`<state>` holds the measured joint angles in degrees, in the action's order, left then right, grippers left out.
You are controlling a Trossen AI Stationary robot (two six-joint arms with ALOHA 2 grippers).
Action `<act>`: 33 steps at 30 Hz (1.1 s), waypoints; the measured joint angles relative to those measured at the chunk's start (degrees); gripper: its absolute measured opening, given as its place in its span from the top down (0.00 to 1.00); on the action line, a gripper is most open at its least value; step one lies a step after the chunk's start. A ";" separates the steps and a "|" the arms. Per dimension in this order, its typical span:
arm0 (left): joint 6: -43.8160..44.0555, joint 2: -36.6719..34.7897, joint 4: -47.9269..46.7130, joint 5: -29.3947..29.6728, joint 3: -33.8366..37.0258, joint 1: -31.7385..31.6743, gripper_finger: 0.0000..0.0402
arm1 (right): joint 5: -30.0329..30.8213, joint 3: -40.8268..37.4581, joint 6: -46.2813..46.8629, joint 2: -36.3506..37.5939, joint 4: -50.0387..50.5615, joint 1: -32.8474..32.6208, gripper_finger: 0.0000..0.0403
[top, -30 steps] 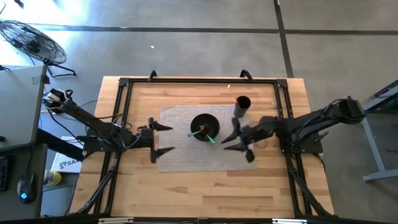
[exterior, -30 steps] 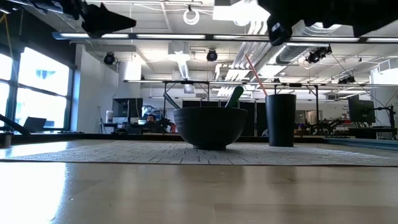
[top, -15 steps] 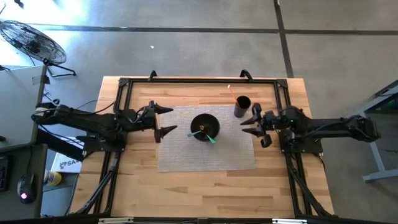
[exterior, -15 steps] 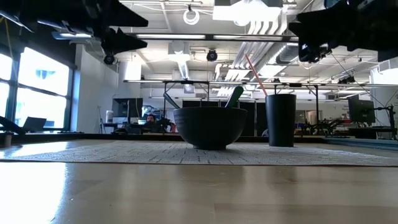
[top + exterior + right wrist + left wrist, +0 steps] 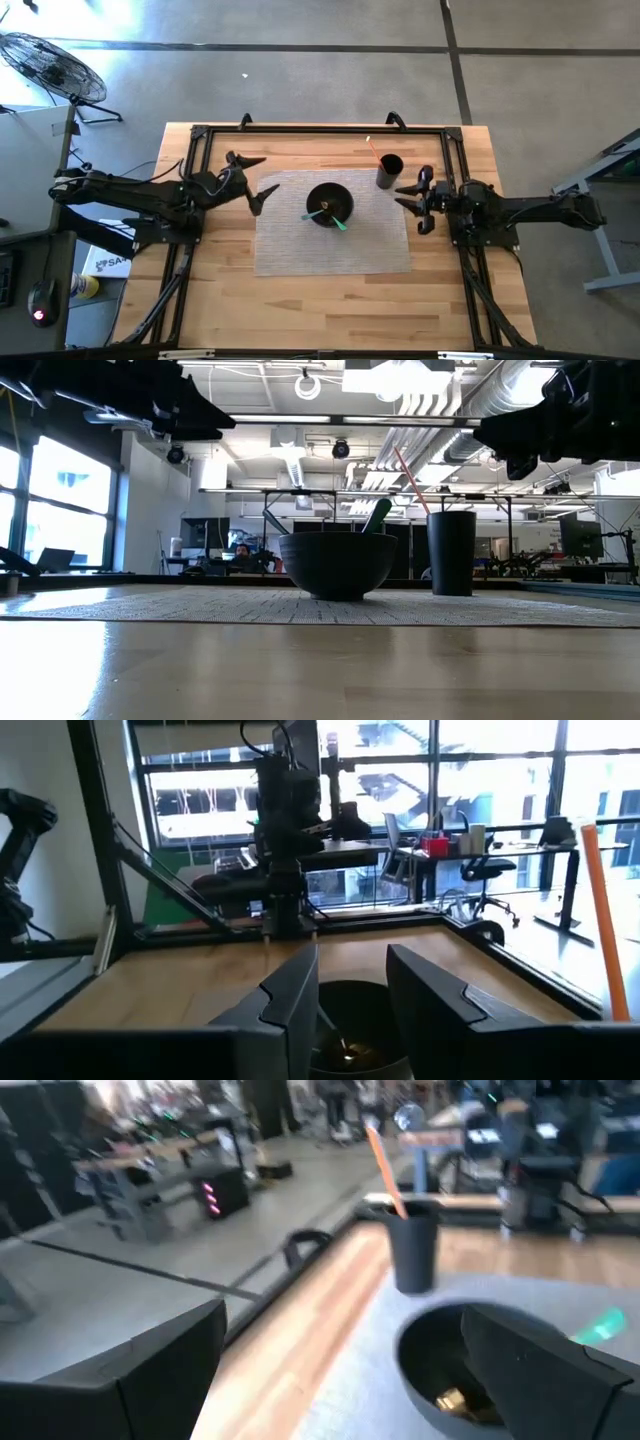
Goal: Pick & Place Utensil
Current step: Return to Home Position
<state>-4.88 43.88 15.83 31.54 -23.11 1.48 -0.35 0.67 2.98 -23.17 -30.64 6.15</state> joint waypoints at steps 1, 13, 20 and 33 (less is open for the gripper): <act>-0.46 0.00 1.06 0.59 0.00 0.00 0.01 | 0.04 0.04 0.58 0.54 0.20 -0.19 0.72; -0.98 0.02 1.60 1.06 0.00 0.00 0.01 | 5.93 0.11 0.83 8.53 9.84 -6.30 0.72; -0.68 0.26 -0.32 -2.06 0.00 0.02 0.01 | 4.74 0.11 4.58 15.26 18.49 -5.67 0.72; 2.58 0.26 -3.25 -4.10 0.00 0.02 0.01 | -3.69 0.11 1.50 20.21 24.35 -1.64 0.72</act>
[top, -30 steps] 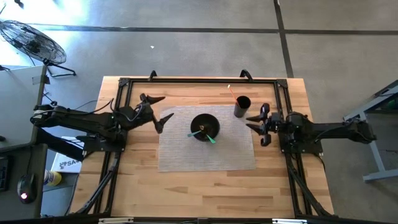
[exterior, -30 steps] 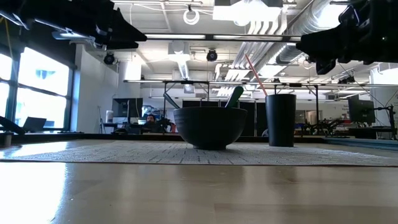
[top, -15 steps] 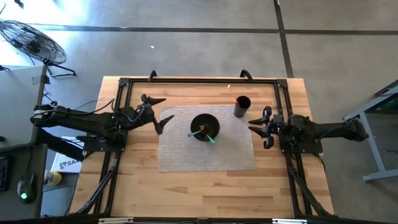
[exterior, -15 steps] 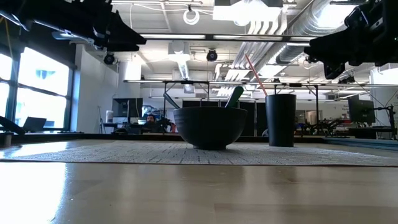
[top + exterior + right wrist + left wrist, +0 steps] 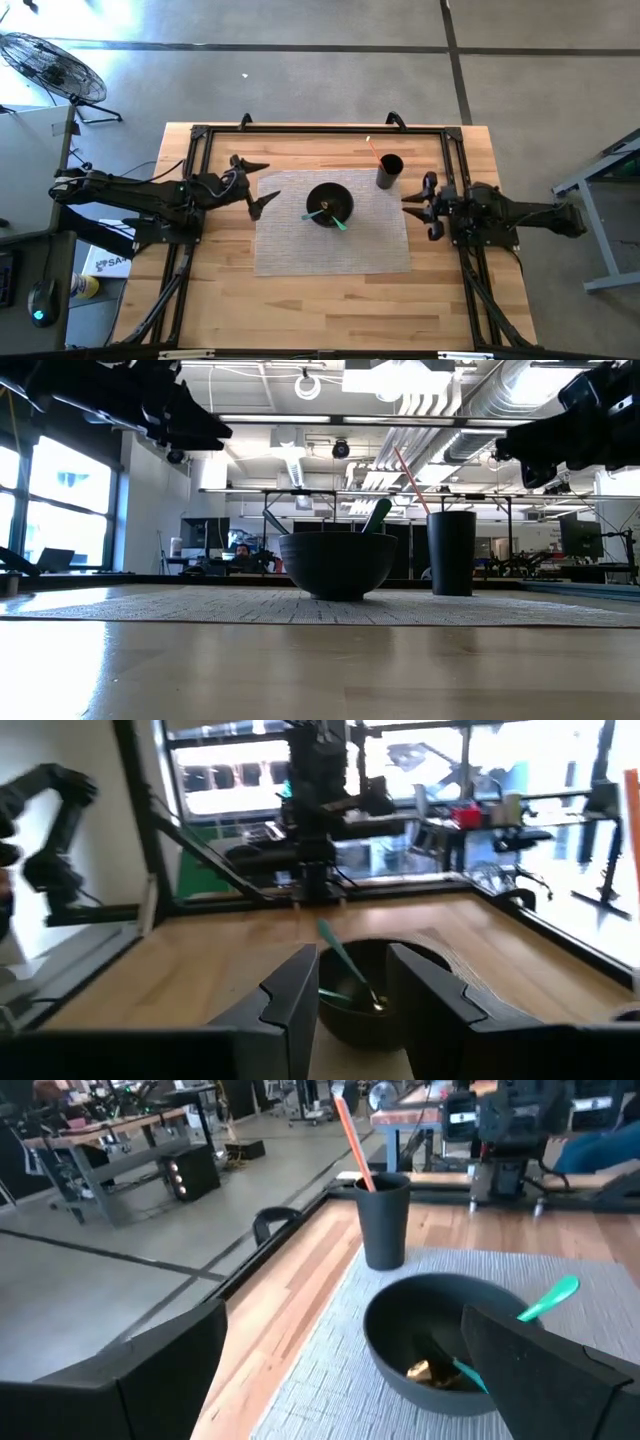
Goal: Pick & Place Utensil
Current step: Return to Home Position
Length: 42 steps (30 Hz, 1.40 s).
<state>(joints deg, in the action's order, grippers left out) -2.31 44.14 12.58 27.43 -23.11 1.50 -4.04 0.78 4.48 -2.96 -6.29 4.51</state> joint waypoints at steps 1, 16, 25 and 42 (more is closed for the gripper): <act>0.01 0.00 -0.53 -0.10 0.00 0.00 0.01 | 0.95 -0.18 0.61 0.00 0.13 0.00 0.72; 7.08 0.00 -3.15 -12.75 -0.02 0.00 0.01 | 5.30 -0.22 1.32 0.00 1.08 -0.02 0.72; 5.78 -0.12 -6.71 -19.30 -0.09 -0.02 0.15 | 5.33 -0.24 1.27 0.00 1.03 -0.02 0.72; 3.36 -15.43 -5.01 -17.24 4.94 -0.02 0.40 | 5.39 -0.26 1.25 0.00 1.01 -0.01 0.72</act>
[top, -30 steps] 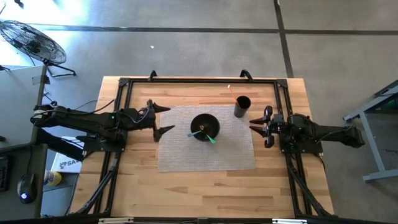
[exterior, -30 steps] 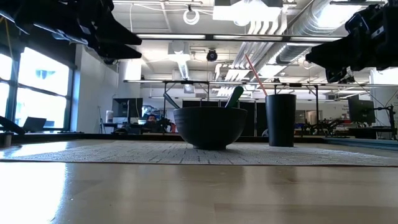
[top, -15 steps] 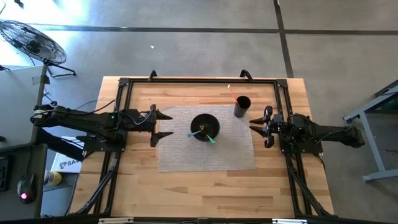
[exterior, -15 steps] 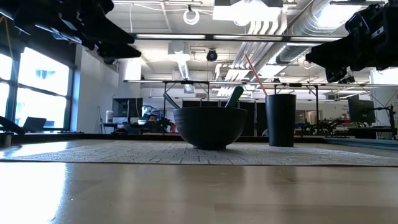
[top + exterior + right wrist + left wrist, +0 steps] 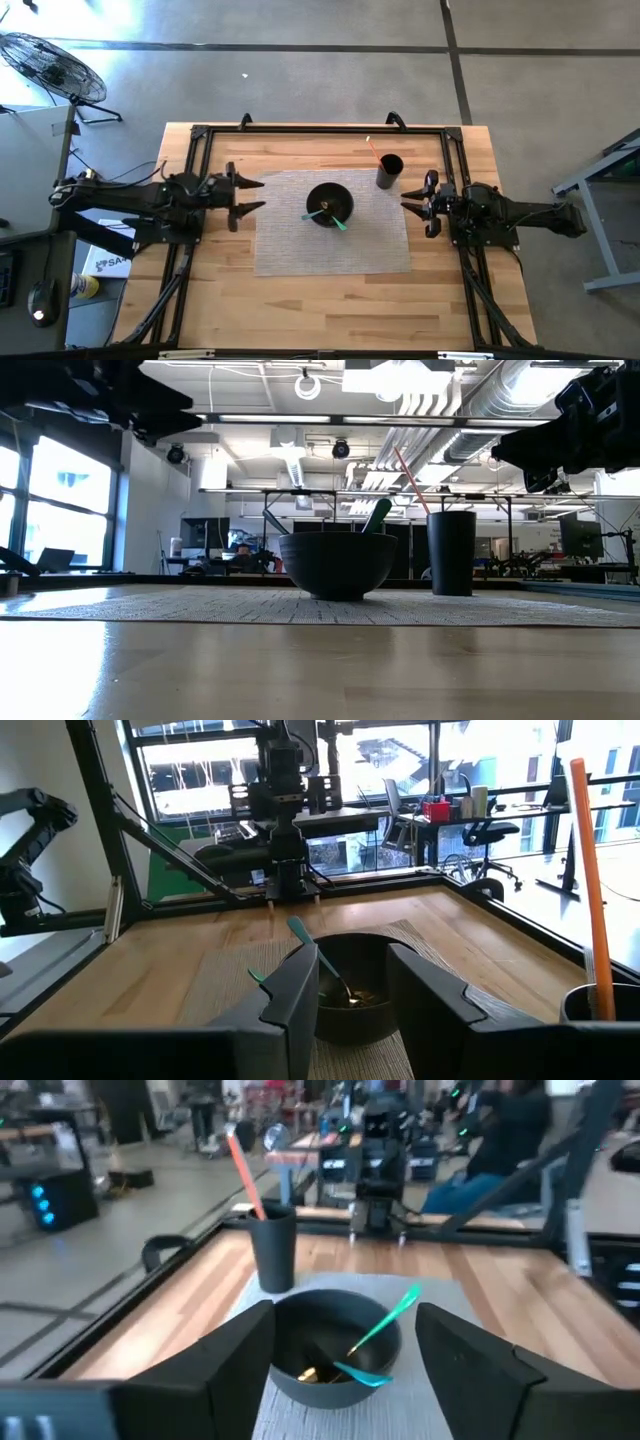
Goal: Pick & Place Utensil
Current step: Return to Home Position
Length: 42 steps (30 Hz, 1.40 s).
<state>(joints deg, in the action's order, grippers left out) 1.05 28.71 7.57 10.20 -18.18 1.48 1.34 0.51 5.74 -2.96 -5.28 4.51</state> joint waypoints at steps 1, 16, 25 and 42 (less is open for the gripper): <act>-0.36 -1.67 -0.12 -0.79 0.79 0.00 0.41 | 0.00 0.00 0.00 0.00 0.00 -0.01 0.72; -2.09 -22.76 -4.01 -15.73 11.59 0.00 0.61 | -0.04 -0.02 -0.01 0.00 0.04 0.00 0.72; -5.39 -28.34 -3.91 -14.13 15.94 0.02 0.69 | -0.04 -0.02 -0.02 0.00 0.05 0.00 0.72; -3.60 -28.22 -7.58 -12.11 16.92 0.02 0.69 | -0.06 -0.04 -0.02 0.00 0.09 -0.01 0.72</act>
